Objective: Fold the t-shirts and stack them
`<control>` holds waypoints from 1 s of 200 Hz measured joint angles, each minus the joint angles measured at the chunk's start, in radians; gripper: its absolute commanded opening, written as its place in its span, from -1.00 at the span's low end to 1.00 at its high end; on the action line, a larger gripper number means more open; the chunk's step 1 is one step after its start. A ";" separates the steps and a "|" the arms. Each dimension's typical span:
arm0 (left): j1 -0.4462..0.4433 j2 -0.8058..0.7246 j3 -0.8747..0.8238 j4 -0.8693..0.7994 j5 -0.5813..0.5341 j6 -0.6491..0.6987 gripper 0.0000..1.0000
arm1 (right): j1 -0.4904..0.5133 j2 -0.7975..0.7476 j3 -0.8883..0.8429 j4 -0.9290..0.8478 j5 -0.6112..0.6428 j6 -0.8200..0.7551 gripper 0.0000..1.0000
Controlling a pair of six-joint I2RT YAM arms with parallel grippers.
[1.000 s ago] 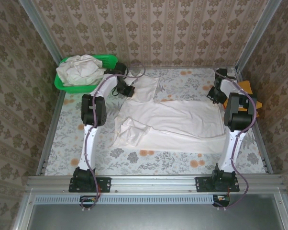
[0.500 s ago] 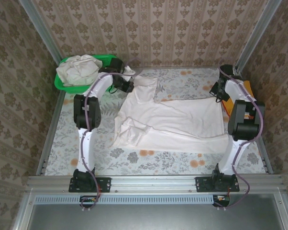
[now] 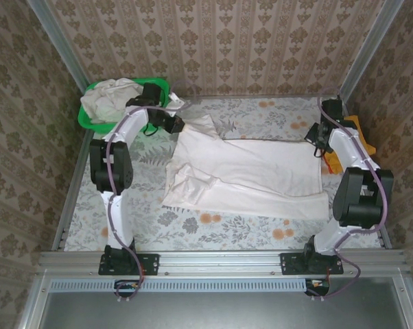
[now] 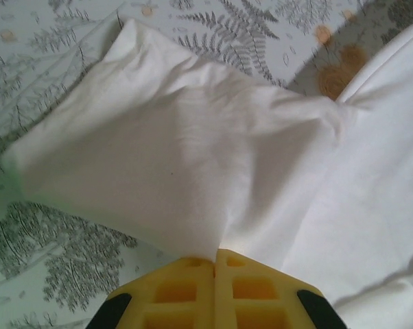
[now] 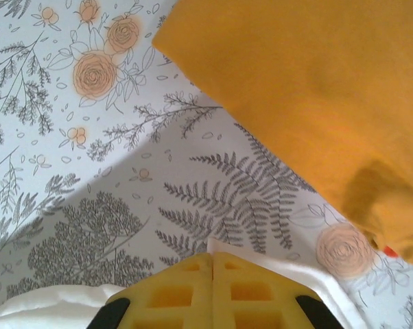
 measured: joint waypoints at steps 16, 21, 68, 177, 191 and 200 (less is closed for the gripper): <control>0.009 -0.039 -0.064 0.020 0.024 0.033 -1.00 | -0.001 -0.046 -0.036 0.000 0.000 -0.005 -1.00; 0.010 -0.056 -0.090 0.027 0.035 0.048 -1.00 | -0.002 -0.060 -0.045 0.000 0.000 -0.006 -1.00; 0.018 -0.182 -0.250 0.090 0.111 0.175 -1.00 | -0.010 -0.181 -0.142 -0.002 -0.001 -0.018 -1.00; 0.050 -0.364 -0.428 0.101 0.167 0.294 -1.00 | -0.033 -0.429 -0.301 -0.050 -0.004 -0.017 -1.00; 0.050 -0.391 -0.449 0.105 0.174 0.298 -1.00 | -0.038 -0.454 -0.320 -0.064 -0.009 -0.017 -1.00; 0.050 -0.407 -0.464 0.108 0.177 0.298 -1.00 | -0.040 -0.469 -0.330 -0.074 -0.014 -0.017 -1.00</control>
